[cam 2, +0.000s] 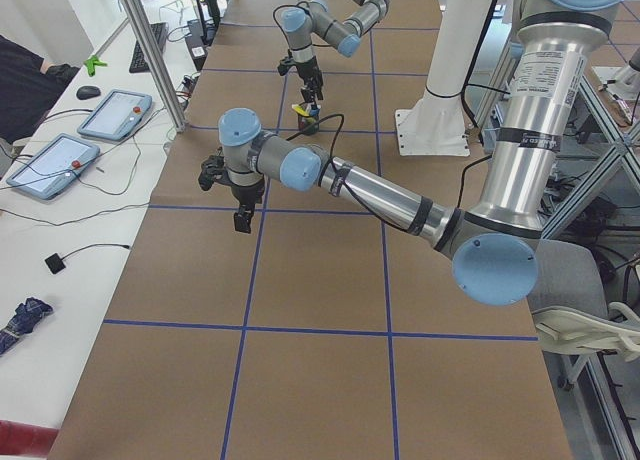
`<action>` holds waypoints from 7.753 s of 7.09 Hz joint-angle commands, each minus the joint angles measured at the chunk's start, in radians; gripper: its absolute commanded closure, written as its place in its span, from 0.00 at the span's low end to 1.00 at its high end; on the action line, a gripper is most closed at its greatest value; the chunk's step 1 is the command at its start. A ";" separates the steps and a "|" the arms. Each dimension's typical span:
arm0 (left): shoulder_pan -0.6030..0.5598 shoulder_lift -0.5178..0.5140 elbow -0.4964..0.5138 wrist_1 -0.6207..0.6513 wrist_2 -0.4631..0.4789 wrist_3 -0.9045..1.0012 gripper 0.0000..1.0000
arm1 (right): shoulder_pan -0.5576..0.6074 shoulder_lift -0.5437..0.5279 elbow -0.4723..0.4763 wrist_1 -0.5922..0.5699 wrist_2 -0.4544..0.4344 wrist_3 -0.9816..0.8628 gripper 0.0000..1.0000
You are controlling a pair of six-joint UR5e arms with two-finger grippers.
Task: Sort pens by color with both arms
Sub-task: 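Lower the right gripper and grasp the blue marker in the cup, then lift the blue marker out and carry it farther from the robot, then lower the blue marker onto the table and open the right gripper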
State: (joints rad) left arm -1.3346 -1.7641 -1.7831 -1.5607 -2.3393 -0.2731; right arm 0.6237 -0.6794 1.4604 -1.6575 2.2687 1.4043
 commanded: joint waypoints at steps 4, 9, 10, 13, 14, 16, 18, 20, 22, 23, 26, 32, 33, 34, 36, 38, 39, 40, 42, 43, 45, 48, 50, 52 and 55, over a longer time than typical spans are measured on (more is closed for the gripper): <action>0.000 0.000 -0.001 0.001 0.000 0.000 0.00 | -0.001 -0.002 -0.040 0.053 0.006 -0.021 0.41; 0.000 0.000 -0.001 0.001 -0.003 0.000 0.00 | -0.001 -0.019 -0.029 0.051 0.009 -0.019 0.49; 0.000 0.000 -0.001 0.001 -0.006 0.000 0.00 | -0.002 -0.019 -0.029 0.051 0.006 -0.018 0.57; 0.000 0.002 0.001 0.001 -0.037 0.000 0.00 | -0.002 -0.019 -0.026 0.051 0.008 -0.014 0.59; 0.000 0.002 0.001 0.001 -0.037 0.002 0.00 | -0.002 -0.014 -0.025 0.051 0.011 -0.013 0.59; 0.000 0.002 0.004 -0.001 -0.037 0.003 0.00 | -0.002 -0.017 -0.012 0.051 0.012 -0.014 0.58; 0.000 0.002 0.005 -0.001 -0.037 0.003 0.00 | -0.007 -0.019 -0.014 0.051 0.006 -0.014 0.58; 0.000 0.002 0.005 0.001 -0.037 0.003 0.00 | -0.016 -0.019 -0.015 0.051 0.005 -0.018 0.59; 0.000 0.002 0.007 0.001 -0.037 0.005 0.00 | -0.018 -0.022 -0.014 0.051 0.000 -0.018 0.75; 0.000 0.002 0.007 -0.001 -0.037 0.003 0.00 | -0.018 -0.023 -0.014 0.051 0.000 -0.018 0.85; 0.000 0.002 0.005 -0.001 -0.037 0.003 0.00 | -0.013 -0.057 0.045 0.056 0.000 -0.010 1.00; -0.002 0.002 -0.002 0.001 -0.037 0.005 0.00 | 0.030 -0.094 0.309 -0.095 0.138 0.001 1.00; -0.002 0.002 -0.004 0.001 -0.037 0.005 0.00 | 0.040 -0.097 0.345 -0.102 0.158 0.001 1.00; -0.002 0.002 -0.005 0.001 -0.038 0.002 0.00 | 0.048 -0.091 0.372 -0.102 0.158 0.001 1.00; 0.000 0.002 -0.004 0.001 -0.038 -0.002 0.00 | 0.111 -0.081 0.373 -0.073 0.058 -0.025 1.00; 0.000 0.000 0.005 0.001 -0.038 0.000 0.00 | 0.161 -0.097 0.321 0.113 -0.153 -0.085 1.00; 0.000 0.000 0.007 0.002 -0.038 0.000 0.00 | 0.194 -0.094 0.249 0.192 -0.211 -0.140 1.00; 0.000 0.000 0.010 0.001 -0.037 0.000 0.00 | 0.218 -0.094 0.159 0.285 -0.285 -0.189 1.00; 0.000 -0.002 0.019 0.001 -0.038 0.000 0.00 | 0.225 -0.065 -0.072 0.471 -0.433 -0.220 1.00; 0.000 -0.008 0.027 0.001 -0.038 0.000 0.00 | 0.223 -0.016 -0.224 0.587 -0.461 -0.247 1.00; 0.000 -0.009 0.028 0.001 -0.037 0.000 0.00 | 0.176 -0.009 -0.323 0.625 -0.559 -0.321 1.00; 0.000 -0.014 0.034 0.001 -0.037 0.000 0.00 | 0.111 -0.005 -0.389 0.628 -0.638 -0.387 1.00; 0.000 -0.021 0.044 -0.001 -0.037 0.000 0.00 | 0.102 -0.003 -0.470 0.718 -0.661 -0.393 1.00; 0.000 -0.037 0.053 0.001 -0.037 -0.003 0.00 | 0.096 -0.002 -0.491 0.737 -0.672 -0.441 1.00; 0.000 -0.072 0.086 -0.001 -0.037 -0.002 0.00 | 0.080 -0.002 -0.502 0.737 -0.722 -0.446 0.02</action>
State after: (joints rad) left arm -1.3345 -1.8196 -1.7124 -1.5614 -2.3761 -0.2747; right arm 0.7077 -0.6812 0.9613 -0.9210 1.5579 0.9608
